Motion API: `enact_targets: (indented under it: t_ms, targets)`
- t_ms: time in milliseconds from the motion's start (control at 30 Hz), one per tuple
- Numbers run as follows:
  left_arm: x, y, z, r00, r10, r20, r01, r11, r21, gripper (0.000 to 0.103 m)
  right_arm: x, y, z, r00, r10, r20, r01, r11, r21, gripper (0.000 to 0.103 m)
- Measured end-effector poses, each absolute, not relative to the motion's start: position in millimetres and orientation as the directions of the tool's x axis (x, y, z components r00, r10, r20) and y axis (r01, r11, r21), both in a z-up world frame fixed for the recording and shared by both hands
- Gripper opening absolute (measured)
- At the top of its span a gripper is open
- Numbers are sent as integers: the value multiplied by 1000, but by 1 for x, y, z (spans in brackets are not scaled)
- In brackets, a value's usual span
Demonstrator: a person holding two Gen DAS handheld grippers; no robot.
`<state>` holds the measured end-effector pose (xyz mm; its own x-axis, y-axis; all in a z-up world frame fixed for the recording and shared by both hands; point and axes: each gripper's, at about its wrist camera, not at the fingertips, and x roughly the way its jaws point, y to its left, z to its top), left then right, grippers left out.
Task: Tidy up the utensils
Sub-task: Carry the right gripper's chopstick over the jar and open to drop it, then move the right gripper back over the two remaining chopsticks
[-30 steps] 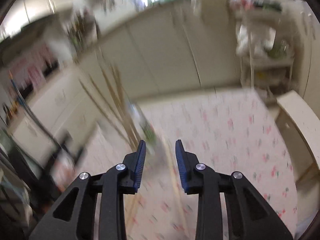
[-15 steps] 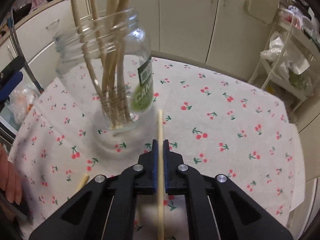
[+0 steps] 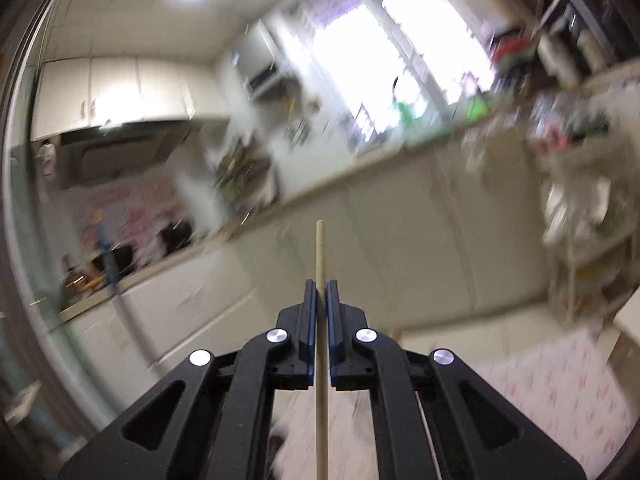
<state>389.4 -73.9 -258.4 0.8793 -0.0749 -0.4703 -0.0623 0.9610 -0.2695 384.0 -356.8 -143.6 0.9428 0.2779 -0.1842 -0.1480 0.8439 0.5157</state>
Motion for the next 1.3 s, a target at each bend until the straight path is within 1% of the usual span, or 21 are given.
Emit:
enact_targets:
  t_ms: [67,167,333,467,667,900,1133,1200,1233,1267,1300]
  targets:
    - [391,-72,-259,877,-78,-474,-66,958,-279,59,404,-354,-150,966,189,-176,-77,861,503,6]
    - [392,-69,-259,876,-81,-475,-70,953,-293,59,424,-353,-166,976,112,-185,-4,866,499,6]
    - [396,-66,-261,869,-87,-486,-81,946,-313,60,444,-348,-194,974,37,-223,80,868,490,6]
    - [398,-65,-262,867,-89,-491,-84,944,-319,61,457,-345,-206,971,24,-239,93,880,465,6]
    - [399,-66,-262,865,-85,-494,-88,945,-316,63,444,-335,-217,967,40,-251,71,906,417,6]
    - [400,-67,-262,865,-73,-496,-96,947,-306,64,423,-325,-212,964,66,-256,26,939,342,6]
    - [400,-68,-264,865,-60,-499,-105,949,-296,64,411,-315,-210,950,96,-299,-12,963,269,6]
    - [400,-68,-264,863,-59,-501,-104,951,-291,64,404,-313,-209,944,109,-311,-27,966,258,14]
    - [400,-69,-264,863,-58,-502,-103,952,-287,64,401,-313,-209,941,115,-320,-31,966,257,26]
    - [400,-70,-264,864,-55,-501,-101,955,-279,65,395,-315,-208,936,119,-331,-31,966,259,31]
    - [399,-72,-264,864,-52,-500,-99,958,-271,65,390,-316,-208,934,120,-336,-30,965,261,31]
